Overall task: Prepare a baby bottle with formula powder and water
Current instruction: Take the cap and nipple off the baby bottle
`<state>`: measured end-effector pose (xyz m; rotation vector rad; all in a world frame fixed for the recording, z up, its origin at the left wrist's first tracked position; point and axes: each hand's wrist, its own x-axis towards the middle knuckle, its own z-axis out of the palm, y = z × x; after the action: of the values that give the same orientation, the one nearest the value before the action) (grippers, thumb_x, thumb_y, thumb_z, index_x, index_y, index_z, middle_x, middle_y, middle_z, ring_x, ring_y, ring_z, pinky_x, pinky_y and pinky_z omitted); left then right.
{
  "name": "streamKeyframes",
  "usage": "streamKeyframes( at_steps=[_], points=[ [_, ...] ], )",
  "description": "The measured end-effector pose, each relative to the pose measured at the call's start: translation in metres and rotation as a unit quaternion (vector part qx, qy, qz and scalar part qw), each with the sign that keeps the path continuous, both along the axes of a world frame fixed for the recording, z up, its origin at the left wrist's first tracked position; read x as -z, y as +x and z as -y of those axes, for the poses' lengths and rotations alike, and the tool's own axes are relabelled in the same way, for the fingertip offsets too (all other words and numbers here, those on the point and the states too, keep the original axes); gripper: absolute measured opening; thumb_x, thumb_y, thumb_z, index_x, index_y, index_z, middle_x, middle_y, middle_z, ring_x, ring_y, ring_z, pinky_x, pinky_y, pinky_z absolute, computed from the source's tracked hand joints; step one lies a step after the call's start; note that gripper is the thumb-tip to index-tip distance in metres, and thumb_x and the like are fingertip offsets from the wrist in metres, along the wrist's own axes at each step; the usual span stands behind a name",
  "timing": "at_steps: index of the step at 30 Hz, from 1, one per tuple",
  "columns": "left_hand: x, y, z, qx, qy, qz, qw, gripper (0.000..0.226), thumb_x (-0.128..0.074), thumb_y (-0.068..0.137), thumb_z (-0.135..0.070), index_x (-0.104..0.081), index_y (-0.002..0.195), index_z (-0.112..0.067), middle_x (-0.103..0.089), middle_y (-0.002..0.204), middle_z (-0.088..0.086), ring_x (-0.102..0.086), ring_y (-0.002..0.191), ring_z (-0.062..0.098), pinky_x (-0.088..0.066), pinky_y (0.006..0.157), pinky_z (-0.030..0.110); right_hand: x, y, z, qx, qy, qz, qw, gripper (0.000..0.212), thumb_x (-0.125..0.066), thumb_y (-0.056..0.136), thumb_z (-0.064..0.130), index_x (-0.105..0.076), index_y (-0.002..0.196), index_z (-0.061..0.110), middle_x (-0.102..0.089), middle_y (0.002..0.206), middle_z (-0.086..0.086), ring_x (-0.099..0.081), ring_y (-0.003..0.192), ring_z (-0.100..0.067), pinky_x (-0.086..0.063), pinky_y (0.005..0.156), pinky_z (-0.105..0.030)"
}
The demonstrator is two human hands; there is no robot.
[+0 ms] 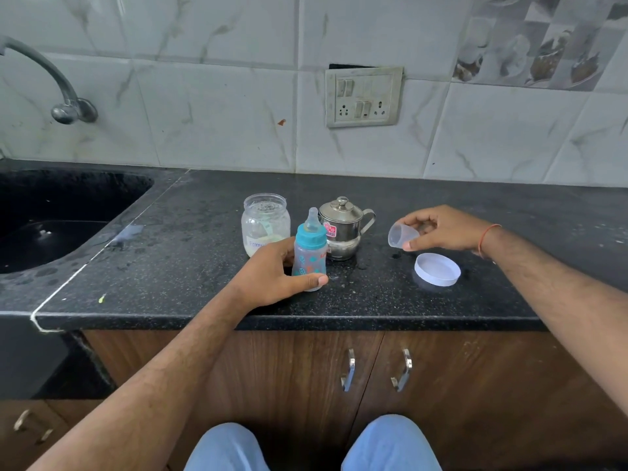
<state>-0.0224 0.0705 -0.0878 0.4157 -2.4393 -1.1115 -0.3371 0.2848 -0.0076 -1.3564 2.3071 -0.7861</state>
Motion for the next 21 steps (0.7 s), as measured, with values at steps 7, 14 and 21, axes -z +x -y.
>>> streamKeyframes(
  at_steps=[7, 14, 21],
  points=[
    [-0.002, 0.0, 0.0, -0.002, -0.003, 0.01, 1.0, 0.073, -0.087, 0.078, -0.061, -0.068, 0.139, -0.027, -0.077, 0.131, -0.016, -0.074, 0.12, 0.004, -0.056, 0.105, 0.02, -0.003, -0.008, 0.013, -0.034, 0.078, -0.036, 0.996, 0.051, -0.086, 0.08, 0.006, -0.076, 0.121, 0.036, -0.08, 0.109, 0.015, -0.074, 0.107, -0.016, -0.056, 0.099, -0.033],
    [-0.005, 0.001, -0.003, -0.001, 0.009, 0.012, 1.0, 0.062, -0.087, 0.078, -0.06, -0.066, 0.132, -0.037, -0.076, 0.126, -0.022, -0.073, 0.117, -0.001, -0.055, 0.101, 0.016, -0.008, -0.011, 0.01, -0.056, 0.097, 0.008, 0.994, 0.066, -0.07, 0.08, -0.008, -0.074, 0.126, 0.04, -0.078, 0.122, 0.011, -0.07, 0.122, -0.018, -0.057, 0.103, -0.04],
    [-0.006, 0.002, -0.004, -0.002, 0.009, 0.009, 1.0, 0.075, -0.084, 0.075, -0.065, -0.067, 0.138, -0.03, -0.077, 0.132, -0.015, -0.074, 0.121, 0.006, -0.057, 0.108, 0.026, -0.01, -0.012, 0.005, -0.047, 0.071, 0.016, 0.996, 0.062, -0.077, 0.087, -0.003, -0.069, 0.135, 0.035, -0.076, 0.125, 0.016, -0.072, 0.121, -0.011, -0.057, 0.099, -0.029]
  ],
)
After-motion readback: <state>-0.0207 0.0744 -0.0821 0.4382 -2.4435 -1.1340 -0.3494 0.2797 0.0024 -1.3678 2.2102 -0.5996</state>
